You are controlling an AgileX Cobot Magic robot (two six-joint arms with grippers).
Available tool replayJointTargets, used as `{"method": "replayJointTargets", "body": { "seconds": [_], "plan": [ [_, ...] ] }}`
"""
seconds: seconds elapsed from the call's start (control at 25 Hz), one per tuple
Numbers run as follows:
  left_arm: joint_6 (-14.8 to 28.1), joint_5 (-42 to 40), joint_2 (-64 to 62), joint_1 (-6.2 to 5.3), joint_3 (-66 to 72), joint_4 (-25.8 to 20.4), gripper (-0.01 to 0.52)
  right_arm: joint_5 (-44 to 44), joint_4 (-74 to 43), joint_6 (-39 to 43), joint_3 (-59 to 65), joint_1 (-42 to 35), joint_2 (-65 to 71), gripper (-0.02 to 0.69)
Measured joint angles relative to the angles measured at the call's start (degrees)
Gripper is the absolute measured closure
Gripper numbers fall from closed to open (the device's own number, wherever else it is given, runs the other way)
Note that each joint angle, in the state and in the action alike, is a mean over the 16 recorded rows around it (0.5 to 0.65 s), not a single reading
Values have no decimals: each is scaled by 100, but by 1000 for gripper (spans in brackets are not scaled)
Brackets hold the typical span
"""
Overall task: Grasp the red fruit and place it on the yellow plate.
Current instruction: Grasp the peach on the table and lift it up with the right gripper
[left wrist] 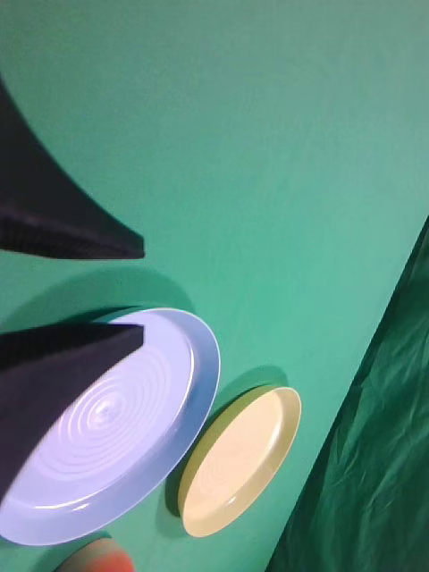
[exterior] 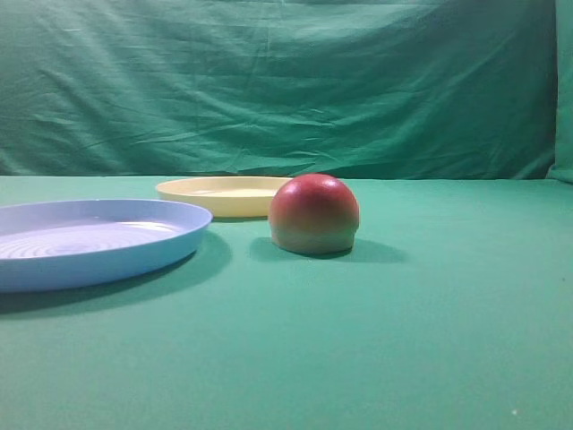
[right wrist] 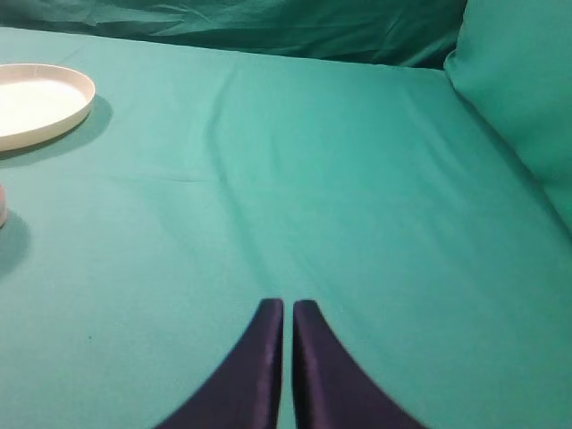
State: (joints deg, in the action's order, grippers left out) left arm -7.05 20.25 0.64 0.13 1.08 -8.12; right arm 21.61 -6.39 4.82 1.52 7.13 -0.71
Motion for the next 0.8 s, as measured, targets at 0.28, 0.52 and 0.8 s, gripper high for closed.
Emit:
{"method": "replayJointTargets", "body": {
  "seconds": [0.28,0.52,0.8],
  "plan": [
    [0,0,0,0,0,0,357,0,0,0,0,0,0,665],
    [0,0,0,0,0,0,357,0,0,0,0,0,0,665],
    [0,0,0,0,0,0,357,0,-1,0,0,0,0,665]
  ]
}}
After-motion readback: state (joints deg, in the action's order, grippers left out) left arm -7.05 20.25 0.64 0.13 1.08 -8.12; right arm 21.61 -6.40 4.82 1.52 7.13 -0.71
